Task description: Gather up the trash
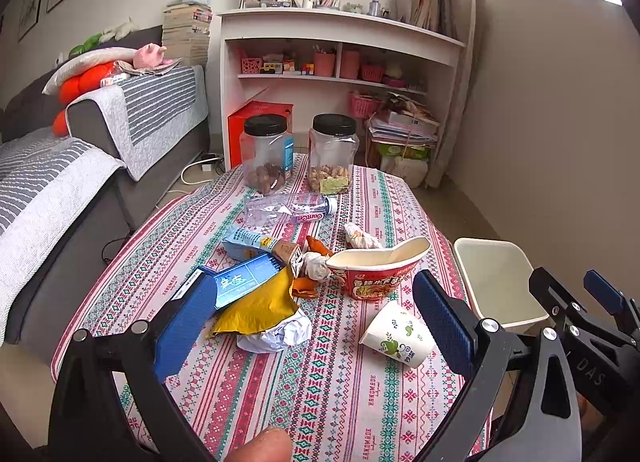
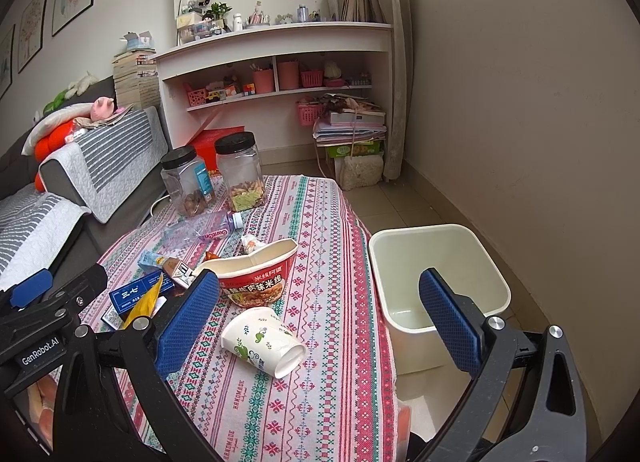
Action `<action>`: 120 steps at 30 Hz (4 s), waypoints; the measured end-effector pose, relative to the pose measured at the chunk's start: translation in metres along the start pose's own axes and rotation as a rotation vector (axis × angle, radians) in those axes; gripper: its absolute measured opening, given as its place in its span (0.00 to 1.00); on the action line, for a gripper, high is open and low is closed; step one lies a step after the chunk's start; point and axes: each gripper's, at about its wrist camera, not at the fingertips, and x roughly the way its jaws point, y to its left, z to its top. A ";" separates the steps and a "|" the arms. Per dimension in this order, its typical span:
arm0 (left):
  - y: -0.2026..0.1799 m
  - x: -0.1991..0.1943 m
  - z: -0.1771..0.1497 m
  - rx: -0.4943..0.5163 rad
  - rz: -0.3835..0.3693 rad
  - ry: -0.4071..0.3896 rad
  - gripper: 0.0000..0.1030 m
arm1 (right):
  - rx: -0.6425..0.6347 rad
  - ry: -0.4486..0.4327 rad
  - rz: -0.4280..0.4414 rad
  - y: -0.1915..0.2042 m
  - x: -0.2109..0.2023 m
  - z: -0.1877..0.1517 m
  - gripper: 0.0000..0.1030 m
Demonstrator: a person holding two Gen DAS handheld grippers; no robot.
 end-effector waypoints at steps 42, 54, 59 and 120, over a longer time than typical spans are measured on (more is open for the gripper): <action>0.112 0.068 0.084 -0.124 0.016 0.348 0.93 | -0.078 0.626 0.225 0.037 0.108 0.013 0.93; 0.081 0.144 0.047 0.020 0.025 0.582 0.92 | 0.088 0.697 0.213 0.026 0.163 0.009 0.93; 0.029 0.176 0.037 0.182 0.038 0.602 0.92 | 0.178 0.689 0.180 0.006 0.178 0.019 0.93; 0.106 0.118 0.103 -0.227 -0.168 0.264 0.12 | -0.037 0.312 0.396 0.079 0.153 0.064 0.53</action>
